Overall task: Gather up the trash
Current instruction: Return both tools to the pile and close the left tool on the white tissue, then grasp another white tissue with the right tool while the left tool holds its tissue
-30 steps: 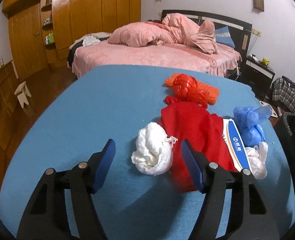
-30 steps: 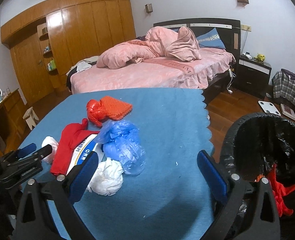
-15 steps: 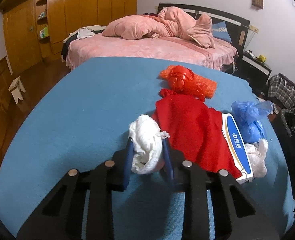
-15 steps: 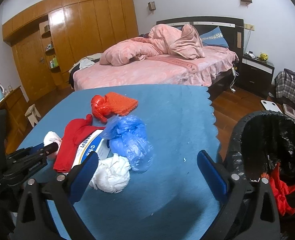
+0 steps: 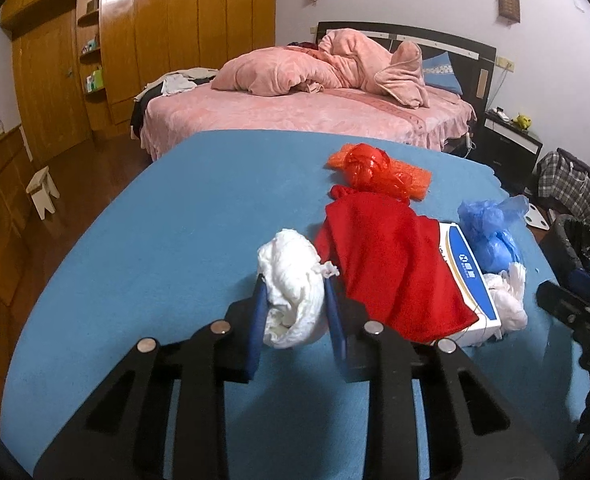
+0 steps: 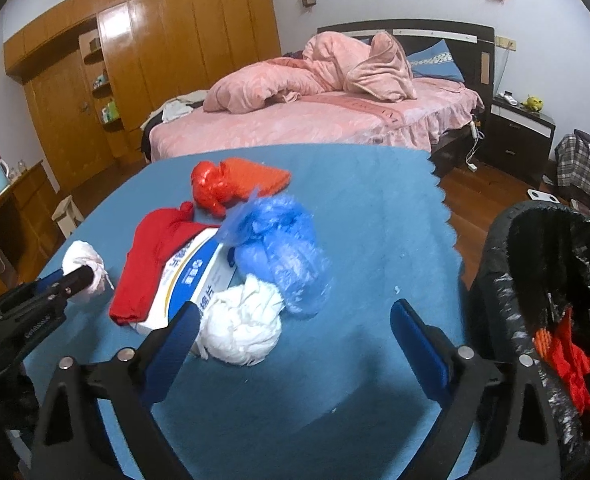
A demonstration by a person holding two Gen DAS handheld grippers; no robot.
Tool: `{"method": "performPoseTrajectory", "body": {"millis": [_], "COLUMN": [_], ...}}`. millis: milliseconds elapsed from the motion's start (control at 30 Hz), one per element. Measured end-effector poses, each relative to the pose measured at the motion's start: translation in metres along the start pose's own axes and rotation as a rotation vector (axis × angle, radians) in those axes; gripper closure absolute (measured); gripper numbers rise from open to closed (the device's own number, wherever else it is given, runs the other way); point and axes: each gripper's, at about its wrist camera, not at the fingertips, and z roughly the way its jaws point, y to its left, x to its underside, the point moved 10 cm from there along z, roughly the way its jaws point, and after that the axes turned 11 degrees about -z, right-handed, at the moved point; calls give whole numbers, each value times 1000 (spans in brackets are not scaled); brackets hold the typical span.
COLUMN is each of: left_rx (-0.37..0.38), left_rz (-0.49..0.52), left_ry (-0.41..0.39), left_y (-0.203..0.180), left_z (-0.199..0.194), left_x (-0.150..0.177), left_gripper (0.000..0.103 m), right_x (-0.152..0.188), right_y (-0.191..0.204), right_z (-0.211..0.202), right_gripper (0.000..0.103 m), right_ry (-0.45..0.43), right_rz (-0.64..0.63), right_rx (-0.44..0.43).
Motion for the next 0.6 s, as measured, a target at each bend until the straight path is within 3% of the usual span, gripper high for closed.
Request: {"method": "performPoseTrajectory", "body": {"millis": [300, 400, 500, 600], "left_rx": [18, 22, 27, 29], "left_rz": [2, 6, 10, 9], "left_ry": [-16, -14, -11, -7], "left_y": [0, -1, -3, -4], "left_z": [-6, -7, -6, -5], "left_x": [0, 2, 4, 5], "left_gripper": [76, 76, 76, 76], "right_x": [5, 10, 14, 14], "right_y": [20, 28, 36, 42], "right_z": [14, 22, 28, 27], "right_gripper": [21, 34, 58, 64], "right_ry": [52, 90, 115, 110], "right_rz": [-35, -52, -62, -78], "right_rx": [-46, -71, -122, -131]}}
